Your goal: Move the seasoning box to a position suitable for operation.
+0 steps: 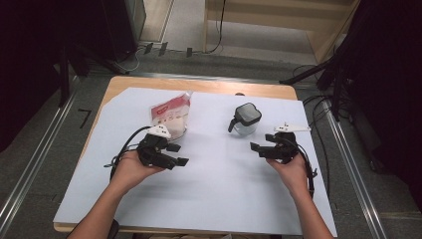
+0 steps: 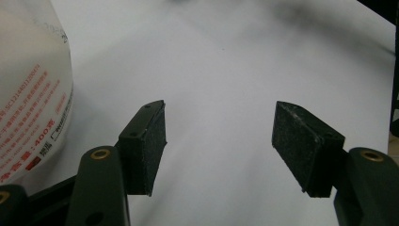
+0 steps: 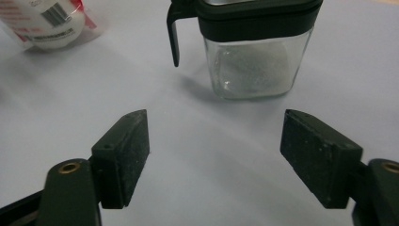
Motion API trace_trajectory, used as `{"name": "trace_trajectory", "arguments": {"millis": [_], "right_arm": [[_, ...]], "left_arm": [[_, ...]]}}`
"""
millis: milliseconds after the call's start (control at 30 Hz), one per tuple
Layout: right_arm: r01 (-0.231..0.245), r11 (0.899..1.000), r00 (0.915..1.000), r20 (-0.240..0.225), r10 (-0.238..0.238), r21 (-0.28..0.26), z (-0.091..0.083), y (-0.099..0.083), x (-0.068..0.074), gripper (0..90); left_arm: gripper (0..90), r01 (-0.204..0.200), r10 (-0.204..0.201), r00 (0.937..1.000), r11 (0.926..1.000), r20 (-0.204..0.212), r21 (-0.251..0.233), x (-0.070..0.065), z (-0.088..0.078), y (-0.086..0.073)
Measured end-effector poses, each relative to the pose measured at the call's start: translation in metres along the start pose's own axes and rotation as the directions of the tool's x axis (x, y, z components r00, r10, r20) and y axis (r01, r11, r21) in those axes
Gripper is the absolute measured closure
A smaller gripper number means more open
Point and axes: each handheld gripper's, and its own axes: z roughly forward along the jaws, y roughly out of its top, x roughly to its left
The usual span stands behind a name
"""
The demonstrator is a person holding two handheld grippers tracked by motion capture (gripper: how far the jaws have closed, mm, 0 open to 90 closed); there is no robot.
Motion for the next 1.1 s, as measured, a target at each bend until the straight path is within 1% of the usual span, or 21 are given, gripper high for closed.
{"name": "trace_trajectory", "arguments": {"millis": [100,133,200,233,300,367,400,500,533,567,700,733,800,833,867,933,967,1000,1100], "right_arm": [[0.003,1.000,1.0000,0.007,-0.003,-0.003,0.003,0.004,-0.001,22.6],[0.009,1.000,0.9998,0.019,-0.009,-0.021,0.008,0.008,-0.001,22.4],[0.001,1.000,0.9998,0.020,-0.001,-0.020,0.009,0.009,-0.001,22.3],[-0.009,1.000,0.9999,0.011,0.009,-0.022,0.013,0.011,-0.002,21.9],[-0.005,1.000,0.9999,0.012,0.005,-0.031,0.015,0.012,-0.002,21.9],[0.008,1.000,0.9997,0.025,-0.007,-0.027,0.020,0.014,-0.003,19.8],[0.005,1.000,0.9995,0.032,-0.004,-0.028,0.024,0.017,-0.004,18.2],[-0.002,0.999,0.9992,0.041,0.004,-0.035,0.028,0.019,-0.006,16.3],[-0.001,0.999,0.9988,0.049,0.003,-0.036,0.030,0.020,-0.007,15.9],[-0.010,0.999,0.9984,0.056,0.012,-0.037,0.033,0.023,-0.010,14.3],[-0.012,0.999,0.9984,0.055,0.014,-0.042,0.037,0.025,-0.013,13.9],[-0.017,0.998,0.9987,0.048,0.020,-0.056,0.042,0.026,-0.014,13.7],[-0.020,0.998,0.9983,0.053,0.023,-0.053,0.044,0.027,-0.014,13.6],[-0.008,0.999,0.9978,0.066,0.011,-0.041,0.049,0.028,-0.013,13.6],[-0.002,0.999,0.9970,0.077,0.005,-0.038,0.051,0.029,-0.013,13.6],[0.005,0.999,0.9964,0.085,-0.001,-0.036,0.053,0.030,-0.012,13.6],[0.007,0.999,0.9947,0.103,-0.003,-0.037,0.058,0.031,-0.011,13.6],[0.012,0.999,0.9947,0.102,-0.008,-0.035,0.059,0.031,-0.011,13.6],[0.020,0.999,0.9937,0.111,-0.015,-0.036,0.063,0.031,-0.012,13.7]], "left_arm": [[36.6,0.001,-0.001,1.0000,1.0000,0.001,-0.001,0.000,0.000,0.000],[36.6,0.000,0.000,1.0000,1.0000,0.006,-0.004,0.000,0.000,0.000],[36.6,-0.003,0.003,1.0000,1.0000,0.005,-0.003,0.001,0.000,0.000],[36.6,-0.001,0.001,1.0000,1.0000,0.003,-0.004,0.001,0.000,-0.001],[36.6,0.000,0.000,1.0000,1.0000,0.004,-0.004,0.001,-0.001,-0.001],[36.6,-0.001,0.001,1.0000,1.0000,0.003,-0.004,0.001,-0.002,-0.001],[36.6,0.000,0.000,1.0000,1.0000,0.000,-0.005,0.001,-0.002,-0.002],[36.7,0.002,-0.002,1.0000,1.0000,0.006,-0.009,0.001,-0.002,-0.002],[36.7,-0.001,0.001,1.0000,1.0000,0.004,-0.008,0.001,-0.002,-0.001],[36.6,-0.004,0.004,1.0000,1.0000,0.004,-0.007,0.001,-0.002,-0.001],[36.6,-0.005,0.005,1.0000,1.0000,0.001,-0.001,-0.001,-0.001,-0.001],[36.6,-0.011,0.011,0.9999,0.9999,0.001,-0.004,-0.001,-0.001,-0.001],[36.6,-0.016,0.016,0.9999,0.9998,-0.002,-0.011,-0.002,-0.001,-0.001],[36.6,-0.018,0.018,0.9998,0.9997,0.002,-0.014,-0.003,-0.001,-0.001],[36.6,-0.022,0.022,0.9998,0.9996,0.002,-0.015,-0.004,-0.001,-0.001],[36.6,-0.024,0.024,0.9997,0.9997,-0.001,-0.008,-0.004,-0.001,-0.001],[36.6,-0.024,0.024,0.9997,0.9997,-0.002,-0.007,-0.004,0.000,-0.001],[36.8,-0.026,0.026,0.9996,0.9996,-0.011,-0.009,-0.005,0.000,-0.001],[37.4,-0.019,0.019,0.9998,0.9996,-0.011,-0.020,-0.005,-0.001,-0.001]]}}
